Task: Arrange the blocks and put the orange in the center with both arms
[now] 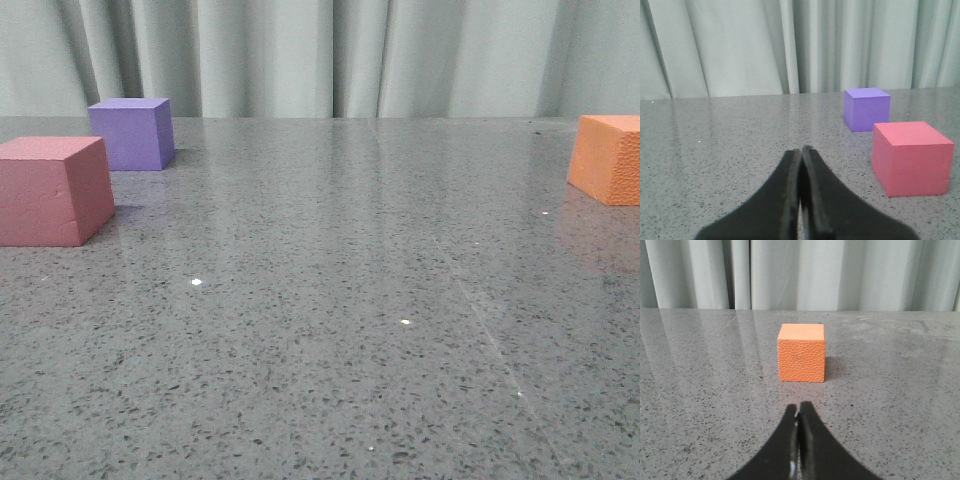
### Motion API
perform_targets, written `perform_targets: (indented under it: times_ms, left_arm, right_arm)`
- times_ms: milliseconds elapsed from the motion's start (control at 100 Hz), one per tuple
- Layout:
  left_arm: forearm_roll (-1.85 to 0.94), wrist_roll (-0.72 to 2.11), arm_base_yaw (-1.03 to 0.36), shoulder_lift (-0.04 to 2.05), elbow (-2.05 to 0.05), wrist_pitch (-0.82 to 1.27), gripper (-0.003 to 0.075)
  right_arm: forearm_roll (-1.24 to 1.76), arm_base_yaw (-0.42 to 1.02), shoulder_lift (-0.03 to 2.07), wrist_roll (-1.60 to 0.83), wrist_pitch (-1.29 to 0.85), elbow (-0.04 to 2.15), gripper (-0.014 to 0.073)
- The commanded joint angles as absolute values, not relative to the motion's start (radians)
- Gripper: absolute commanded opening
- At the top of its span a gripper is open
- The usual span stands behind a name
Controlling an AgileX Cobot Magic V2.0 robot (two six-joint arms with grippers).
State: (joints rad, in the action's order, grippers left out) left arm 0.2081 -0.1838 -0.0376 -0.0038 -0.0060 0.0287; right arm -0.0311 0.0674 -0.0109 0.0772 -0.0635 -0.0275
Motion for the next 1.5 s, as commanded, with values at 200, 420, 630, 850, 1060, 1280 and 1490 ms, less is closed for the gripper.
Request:
perform_targets:
  times_ms: [200, 420, 630, 850, 1060, 1280, 1490]
  left_arm:
    - [0.199, -0.182, -0.036, -0.036, 0.050, -0.055, -0.0019]
    - [0.199, -0.182, -0.036, -0.036, 0.050, -0.055, -0.0019]
    - [0.199, -0.182, -0.036, -0.036, 0.050, -0.055, -0.0019]
    - [0.199, -0.182, -0.036, -0.036, 0.050, -0.055, -0.0019]
    - [0.199, -0.182, -0.036, -0.036, 0.050, -0.055, -0.0019]
    - [0.199, -0.182, -0.036, -0.036, 0.050, -0.055, -0.0019]
    - [0.199, -0.182, -0.036, -0.036, 0.050, -0.055, -0.0019]
  right_arm:
    - [-0.044, 0.062, -0.031, 0.075, 0.014, -0.014, -0.0067]
    - [-0.044, 0.062, -0.031, 0.075, 0.014, -0.014, -0.0067]
    - [-0.044, 0.062, -0.031, 0.075, 0.018, -0.014, -0.0067]
    - [-0.044, 0.062, -0.031, 0.074, 0.084, -0.014, -0.0067]
    - [-0.018, 0.062, -0.020, 0.075, 0.066, 0.081, -0.0067]
    - [-0.018, 0.062, 0.124, 0.075, -0.246, 0.349, -0.0067]
    - [-0.018, 0.062, 0.368, 0.075, -0.457, 0.576, -0.0067]
